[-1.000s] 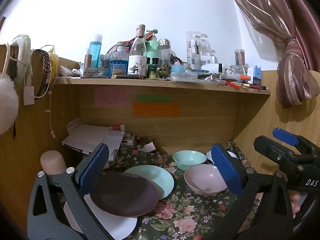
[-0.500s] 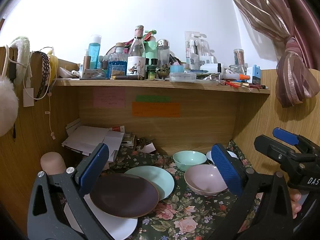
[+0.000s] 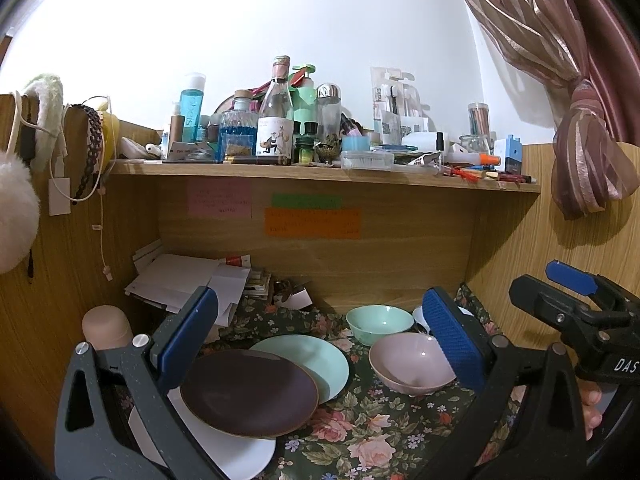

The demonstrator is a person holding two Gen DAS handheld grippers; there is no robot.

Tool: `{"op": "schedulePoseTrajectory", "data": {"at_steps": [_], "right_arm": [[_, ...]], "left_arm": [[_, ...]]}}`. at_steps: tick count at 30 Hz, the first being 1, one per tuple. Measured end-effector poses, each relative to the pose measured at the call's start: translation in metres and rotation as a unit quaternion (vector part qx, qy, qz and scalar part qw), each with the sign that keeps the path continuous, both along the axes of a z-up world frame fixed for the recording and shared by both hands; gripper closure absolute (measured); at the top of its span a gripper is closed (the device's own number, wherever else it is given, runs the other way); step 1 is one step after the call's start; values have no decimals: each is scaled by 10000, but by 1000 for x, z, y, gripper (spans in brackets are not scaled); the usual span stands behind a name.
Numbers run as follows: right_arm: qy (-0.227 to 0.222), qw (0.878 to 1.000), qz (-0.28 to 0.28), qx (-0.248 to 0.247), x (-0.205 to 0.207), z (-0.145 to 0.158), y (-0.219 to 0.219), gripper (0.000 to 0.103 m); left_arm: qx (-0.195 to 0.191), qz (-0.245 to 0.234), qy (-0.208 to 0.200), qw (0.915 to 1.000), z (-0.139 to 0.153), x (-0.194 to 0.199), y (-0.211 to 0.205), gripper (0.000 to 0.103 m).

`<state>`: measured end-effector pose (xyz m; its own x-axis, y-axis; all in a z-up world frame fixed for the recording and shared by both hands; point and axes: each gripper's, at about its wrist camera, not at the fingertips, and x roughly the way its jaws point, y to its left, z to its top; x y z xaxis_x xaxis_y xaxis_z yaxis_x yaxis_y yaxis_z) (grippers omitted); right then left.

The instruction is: Organize plates and bowls

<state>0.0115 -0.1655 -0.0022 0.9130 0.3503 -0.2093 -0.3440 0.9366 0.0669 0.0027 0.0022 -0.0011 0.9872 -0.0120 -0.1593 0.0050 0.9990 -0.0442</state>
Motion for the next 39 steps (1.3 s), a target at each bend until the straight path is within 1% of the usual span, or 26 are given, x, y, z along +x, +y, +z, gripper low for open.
{"op": "schedulePoseTrajectory", "data": {"at_steps": [30,39], "right_arm": [[12,10000,-14,33,-1,3,-2,0],[70,10000,-14,55,2,2,-4,0]], "left_arm": [[14,-15,-19,10000,1,0,0,0],[-1,-42,31,10000,-1,3,0,0]]}}
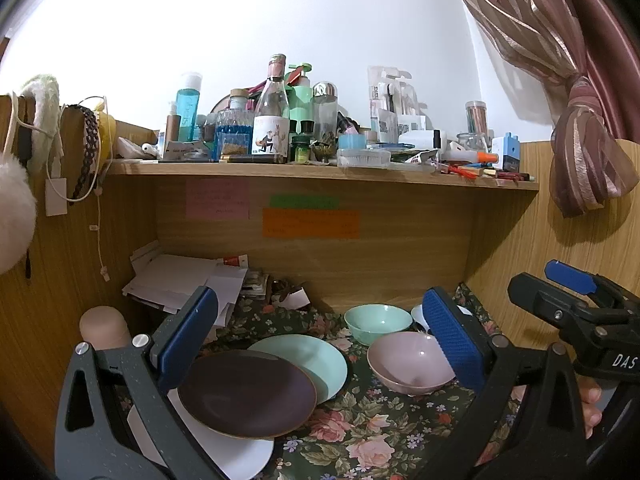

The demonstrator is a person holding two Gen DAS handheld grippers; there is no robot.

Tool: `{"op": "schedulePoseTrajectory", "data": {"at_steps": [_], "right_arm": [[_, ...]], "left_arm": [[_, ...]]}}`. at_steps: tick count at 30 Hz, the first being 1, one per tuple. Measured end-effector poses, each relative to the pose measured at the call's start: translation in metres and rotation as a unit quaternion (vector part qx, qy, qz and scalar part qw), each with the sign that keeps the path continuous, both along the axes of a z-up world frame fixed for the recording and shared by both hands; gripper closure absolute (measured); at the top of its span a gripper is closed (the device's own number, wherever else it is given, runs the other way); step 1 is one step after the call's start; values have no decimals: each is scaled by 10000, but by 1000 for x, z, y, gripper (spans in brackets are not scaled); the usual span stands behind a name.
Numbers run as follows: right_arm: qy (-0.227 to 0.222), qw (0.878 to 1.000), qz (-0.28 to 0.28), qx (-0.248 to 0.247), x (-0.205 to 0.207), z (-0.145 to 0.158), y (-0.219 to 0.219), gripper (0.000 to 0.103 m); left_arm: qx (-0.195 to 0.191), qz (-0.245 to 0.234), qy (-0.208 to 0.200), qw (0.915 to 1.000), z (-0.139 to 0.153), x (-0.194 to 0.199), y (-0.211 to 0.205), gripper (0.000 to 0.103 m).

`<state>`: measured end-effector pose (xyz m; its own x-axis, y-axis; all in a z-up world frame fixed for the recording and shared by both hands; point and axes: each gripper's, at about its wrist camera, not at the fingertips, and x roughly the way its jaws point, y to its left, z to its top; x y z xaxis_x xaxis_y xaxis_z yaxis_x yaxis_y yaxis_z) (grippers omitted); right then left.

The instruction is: Organize plates and bowls

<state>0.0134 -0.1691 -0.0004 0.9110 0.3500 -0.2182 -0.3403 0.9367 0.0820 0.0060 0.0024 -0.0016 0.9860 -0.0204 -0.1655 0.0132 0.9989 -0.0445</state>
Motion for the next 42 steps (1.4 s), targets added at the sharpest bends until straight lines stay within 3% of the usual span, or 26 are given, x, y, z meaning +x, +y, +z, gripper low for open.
{"op": "schedulePoseTrajectory", "data": {"at_steps": [6,18,24,31,37,40,42], "right_arm": [[190,9998,-11,-39,11,-7,5,0],[805,9961,249,-255,50,-41,31,0],[1244,9901,469,-455,78,-65,49,0],[1720,9795,833,-639,107,-90,73,0],[2053,9686,1118,-845,130,-110,97,0],[2184,9638,1221,-921,141,-118,107,4],[2294,9595,1283,-1016,148,-125,112,12]], "left_arm": [[-114,86,101,9998,-7,7,7,0],[-159,489,778,9956,-39,36,45,0],[-130,743,1223,9896,-64,53,75,0],[174,1138,1798,9770,-96,72,105,0],[-24,1308,2250,9655,-120,88,130,0],[-60,1286,2410,9619,-131,94,137,0],[-95,1241,2522,9596,-138,99,141,0]]}}
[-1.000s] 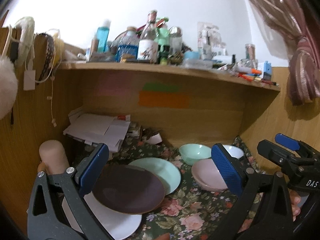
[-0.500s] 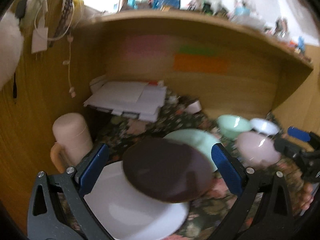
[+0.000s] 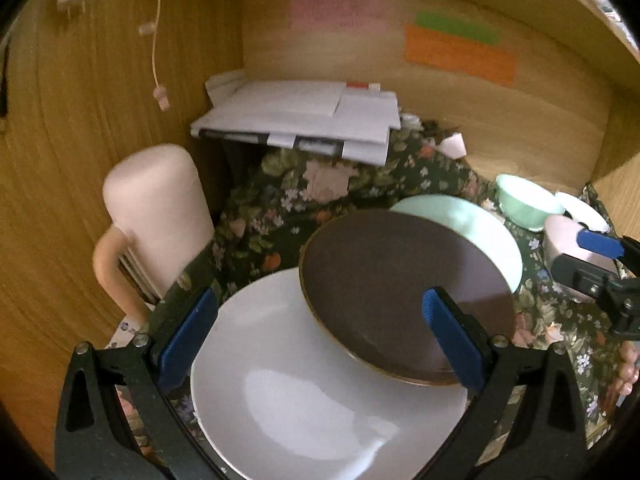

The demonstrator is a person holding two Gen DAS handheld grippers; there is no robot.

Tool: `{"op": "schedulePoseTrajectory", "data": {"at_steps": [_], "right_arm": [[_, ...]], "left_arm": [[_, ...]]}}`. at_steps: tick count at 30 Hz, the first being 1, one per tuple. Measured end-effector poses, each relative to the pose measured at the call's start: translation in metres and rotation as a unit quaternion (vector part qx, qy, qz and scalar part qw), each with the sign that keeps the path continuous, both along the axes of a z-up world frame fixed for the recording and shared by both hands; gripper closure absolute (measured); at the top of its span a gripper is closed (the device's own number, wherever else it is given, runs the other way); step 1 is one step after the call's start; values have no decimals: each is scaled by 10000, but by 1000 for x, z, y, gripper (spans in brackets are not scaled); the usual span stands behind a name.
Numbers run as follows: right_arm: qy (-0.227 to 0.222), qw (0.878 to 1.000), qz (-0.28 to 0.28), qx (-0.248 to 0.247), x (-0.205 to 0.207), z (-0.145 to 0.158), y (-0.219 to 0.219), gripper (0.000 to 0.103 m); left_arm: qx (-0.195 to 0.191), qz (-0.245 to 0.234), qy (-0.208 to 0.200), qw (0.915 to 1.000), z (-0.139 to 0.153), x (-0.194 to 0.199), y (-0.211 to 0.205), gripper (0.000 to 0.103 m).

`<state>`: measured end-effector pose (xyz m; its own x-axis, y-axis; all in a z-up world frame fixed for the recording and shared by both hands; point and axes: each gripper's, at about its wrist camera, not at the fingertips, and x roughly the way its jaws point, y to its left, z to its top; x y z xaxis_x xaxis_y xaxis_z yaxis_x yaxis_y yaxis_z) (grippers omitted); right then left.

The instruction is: Organize plates and bowls

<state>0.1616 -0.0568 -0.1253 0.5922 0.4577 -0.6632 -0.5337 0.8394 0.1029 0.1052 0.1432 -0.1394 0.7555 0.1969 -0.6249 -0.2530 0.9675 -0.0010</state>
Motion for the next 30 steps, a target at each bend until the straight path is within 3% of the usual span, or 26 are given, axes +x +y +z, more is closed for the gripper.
{"op": "schedulePoseTrajectory", "data": {"at_steps": [3,9,23,30], "right_arm": [[225,9996,126,-124,11,-10,9,22],[651,9975,207,-190,34,-29,17,37],[964,9944,272,-347,58,-49,30,53],[1065,9932,300,-353,64,-53,37,63]], "left_arm": [[-68,-25,96,9999,-5,4,3,0],[-285,-27,330,9990,-15,17,15,17],[-627,-269,765,9947,-29,30,20,54],[-683,-385,795,9938,-30,29,19,61]]}}
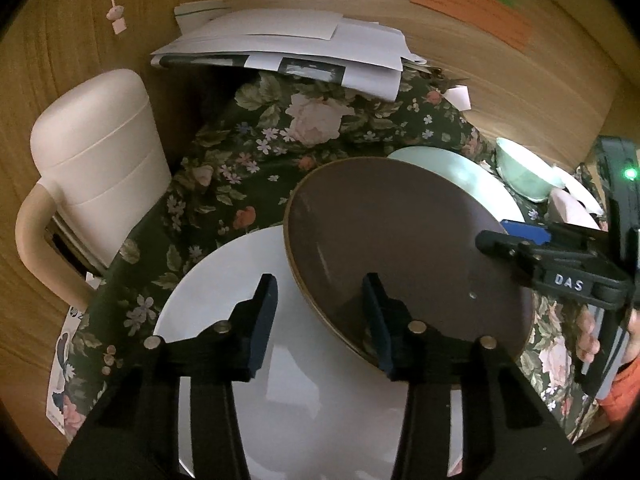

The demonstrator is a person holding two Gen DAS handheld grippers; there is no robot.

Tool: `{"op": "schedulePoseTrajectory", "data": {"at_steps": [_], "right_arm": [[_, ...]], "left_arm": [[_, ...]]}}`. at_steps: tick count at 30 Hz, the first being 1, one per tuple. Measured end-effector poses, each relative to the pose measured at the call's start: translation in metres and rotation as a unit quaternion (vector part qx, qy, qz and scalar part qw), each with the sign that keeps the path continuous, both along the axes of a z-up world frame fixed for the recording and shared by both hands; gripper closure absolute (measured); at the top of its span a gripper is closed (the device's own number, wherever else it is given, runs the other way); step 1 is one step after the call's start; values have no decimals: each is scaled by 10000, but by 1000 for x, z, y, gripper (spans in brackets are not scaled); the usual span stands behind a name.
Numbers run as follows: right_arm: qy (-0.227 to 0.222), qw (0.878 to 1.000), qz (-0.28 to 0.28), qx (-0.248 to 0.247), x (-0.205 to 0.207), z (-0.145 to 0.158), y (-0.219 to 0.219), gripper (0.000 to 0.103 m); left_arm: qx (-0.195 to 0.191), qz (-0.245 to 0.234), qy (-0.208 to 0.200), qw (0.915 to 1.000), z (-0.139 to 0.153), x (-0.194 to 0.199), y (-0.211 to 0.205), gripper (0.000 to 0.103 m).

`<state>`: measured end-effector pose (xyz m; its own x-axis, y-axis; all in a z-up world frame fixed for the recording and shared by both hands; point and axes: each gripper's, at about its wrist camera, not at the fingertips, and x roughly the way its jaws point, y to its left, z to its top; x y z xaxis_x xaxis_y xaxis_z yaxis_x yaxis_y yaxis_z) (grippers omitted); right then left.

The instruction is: Organize plates and bowls

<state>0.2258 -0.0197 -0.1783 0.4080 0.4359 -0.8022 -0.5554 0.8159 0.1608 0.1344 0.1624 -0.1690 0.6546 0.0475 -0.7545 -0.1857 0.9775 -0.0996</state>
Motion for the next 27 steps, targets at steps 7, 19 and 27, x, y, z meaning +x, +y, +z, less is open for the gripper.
{"op": "schedulePoseTrajectory", "data": {"at_steps": [7,19,27], "right_arm": [[159,9997,37,196,2,-1,3,67],[202,9994,-13,292,-1,1,1,69],[211,9990,-54,389,-12,5,-5,72]], "left_arm": [[-85,-89,73,9999,-1,1,1,69],[35,48,108,9999,1,4,-1,73],[180,144,109,9997,2,1,-5,72]]}}
